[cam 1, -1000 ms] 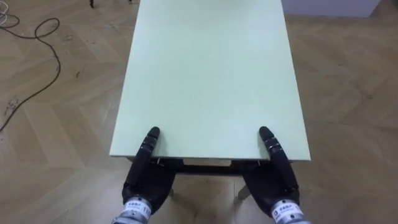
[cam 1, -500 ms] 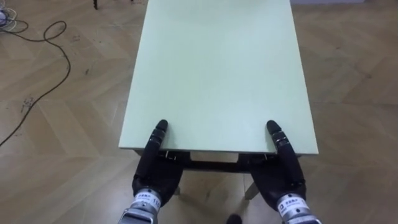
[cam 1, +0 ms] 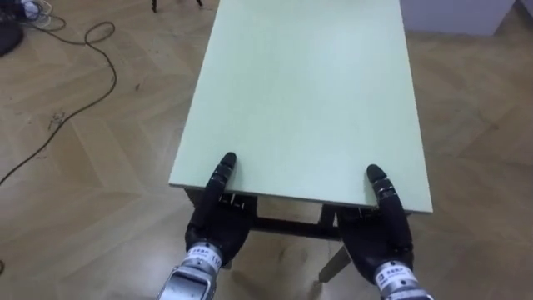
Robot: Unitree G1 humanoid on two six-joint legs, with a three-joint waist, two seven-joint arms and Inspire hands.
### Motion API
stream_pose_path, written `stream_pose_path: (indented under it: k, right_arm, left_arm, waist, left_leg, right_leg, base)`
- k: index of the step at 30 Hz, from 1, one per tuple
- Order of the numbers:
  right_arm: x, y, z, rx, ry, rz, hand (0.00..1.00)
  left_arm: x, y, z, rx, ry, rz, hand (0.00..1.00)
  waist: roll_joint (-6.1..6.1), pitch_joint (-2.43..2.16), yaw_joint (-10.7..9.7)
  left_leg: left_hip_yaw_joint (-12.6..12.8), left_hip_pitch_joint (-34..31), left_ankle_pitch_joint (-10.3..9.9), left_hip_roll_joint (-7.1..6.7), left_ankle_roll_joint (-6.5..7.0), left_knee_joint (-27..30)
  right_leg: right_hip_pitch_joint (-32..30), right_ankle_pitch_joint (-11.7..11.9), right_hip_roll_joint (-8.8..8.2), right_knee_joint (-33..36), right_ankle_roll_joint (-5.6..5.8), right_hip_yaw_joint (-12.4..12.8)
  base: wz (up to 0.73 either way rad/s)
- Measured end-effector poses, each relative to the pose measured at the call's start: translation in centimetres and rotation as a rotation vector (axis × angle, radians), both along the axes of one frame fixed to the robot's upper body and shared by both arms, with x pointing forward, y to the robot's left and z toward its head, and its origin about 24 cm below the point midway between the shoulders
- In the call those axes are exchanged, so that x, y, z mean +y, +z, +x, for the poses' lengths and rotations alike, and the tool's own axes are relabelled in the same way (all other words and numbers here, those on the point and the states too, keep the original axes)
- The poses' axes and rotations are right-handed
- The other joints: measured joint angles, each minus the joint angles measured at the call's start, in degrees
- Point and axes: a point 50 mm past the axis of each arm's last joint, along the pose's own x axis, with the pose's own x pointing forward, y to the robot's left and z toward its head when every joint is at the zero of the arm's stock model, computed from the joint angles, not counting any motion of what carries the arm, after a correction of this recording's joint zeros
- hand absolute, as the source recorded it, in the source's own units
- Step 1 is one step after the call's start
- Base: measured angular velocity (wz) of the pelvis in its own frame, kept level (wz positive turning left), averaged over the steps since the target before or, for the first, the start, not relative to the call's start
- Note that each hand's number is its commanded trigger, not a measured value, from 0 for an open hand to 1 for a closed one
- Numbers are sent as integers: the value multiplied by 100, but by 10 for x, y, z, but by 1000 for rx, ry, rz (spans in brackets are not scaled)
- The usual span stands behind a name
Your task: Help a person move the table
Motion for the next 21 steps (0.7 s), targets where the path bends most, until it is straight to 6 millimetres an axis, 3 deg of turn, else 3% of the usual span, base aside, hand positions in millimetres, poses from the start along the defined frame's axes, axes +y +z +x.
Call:
stream_pose_path:
  k: [1, 2, 3, 4, 6, 7, 8, 9, 10, 11, 13, 15, 18, 21]
  right_arm:
    - [0, 0, 1, -2, 3, -1, 100]
    - [2, 2, 3, -8, 16, -4, 100]
    - [4, 4, 7, -12, 35, -14, 100]
    - [5, 5, 8, -15, 44, -15, 100]
    - [9, 8, 13, -29, 72, -19, 100]
    - [10, 8, 14, -32, 72, -19, 100]
    - [11, 7, 12, -36, 65, -8, 100]
    - [8, 8, 11, -57, 54, -10, 100]
    - [2, 16, 12, -109, 30, -11, 100]
    - [0, 14, 13, -99, 27, -15, 100]
    - [2, 10, 13, -73, 47, -35, 100]
    - [6, 11, 14, -78, 66, -43, 100]
    - [7, 10, 13, -69, 70, -44, 100]
    - [6, 10, 13, -67, 72, -55, 100]
  left_arm:
    - [1, 0, 0, -3, 4, -3, 100]
    - [3, 0, -1, -8, 16, -7, 100]
    - [5, 0, -3, -8, 31, -10, 100]
    - [8, 0, -4, -10, 36, -7, 100]
    - [15, 3, -14, -18, 41, 11, 100]
    - [17, 4, -15, -24, 36, 27, 100]
    - [16, 6, -14, -37, 14, 46, 100]
    - [13, 10, -12, -57, 0, 49, 100]
    - [7, 21, -9, -104, -15, 42, 100]
    - [6, 19, -11, -96, -8, 43, 100]
    - [10, 13, -17, -64, -10, 51, 100]
    - [13, 11, -21, -63, 13, 35, 100]
    - [14, 9, -23, -48, 24, 25, 100]
    - [14, 8, -24, -37, 31, 18, 100]
  waist:
    - [-2, 1, 56]
    - [-12, 6, 166]
    - [-11, 5, 198]
    - [-11, 5, 206]
    - [-88, 14, 261]
    - [-202, 83, 334]
    - [-444, 88, 407]
    - [-493, 53, 394]
    - [-484, 53, 339]
    - [-592, 41, 421]
    - [-451, 60, 654]
    - [-409, 60, 746]
    - [-311, 65, 742]
    - [-236, 61, 752]
  left_leg:
    - [-13, -8, 0, 0, 0, 6]
    - [-170, -41, 0, -2, -1, 26]
    - [-461, -94, 21, 6, -39, 25]
    - [-566, -114, 59, 28, -105, 14]
    - [-769, -224, 208, 174, -279, 140]
    - [-752, -448, 268, 224, -336, 590]
    - [-1101, -1157, 284, 103, -352, 939]
    - [-1331, -1556, 336, 8, -325, 636]
    - [-1471, -2233, 1094, 62, -324, -210]
    - [-1067, -2408, 1983, 206, 82, -144]
    - [-1102, -2141, 1921, 309, 48, -291]
    - [-1120, -1898, 1888, 317, -6, -424]
    - [-1268, -1802, 1873, 380, -40, -410]
    - [-1415, -1807, 1897, 436, -131, -382]
  right_leg:
    - [166, -95, -26, -137, 53, -5]
    - [425, -338, 11, -588, 217, -39]
    - [607, -467, 170, -1030, 241, -64]
    - [675, -470, 224, -1210, 246, -89]
    - [1021, -400, 511, -1971, 244, -98]
    - [1185, -371, 575, -2243, 251, 13]
    - [1399, -352, 542, -2815, 293, 380]
    - [1394, -295, 537, -3035, 378, 453]
    - [1274, -281, 589, -3266, 446, 539]
    - [1235, -401, 554, -3348, 537, 539]
    - [1455, -307, 666, -3889, 367, 281]
    - [1606, -63, 832, -4383, 228, 76]
    - [1735, 112, 1006, -4358, 341, 63]
    - [1730, 109, 1158, -4232, 311, 31]
  base:
    - [-42]
    - [-37]
    - [-31]
    - [-21]
    - [-16]
    - [18]
    - [44]
    - [74]
    - [34]
    - [-7]
    - [-60]
    - [-21]
    - [19]
    - [18]
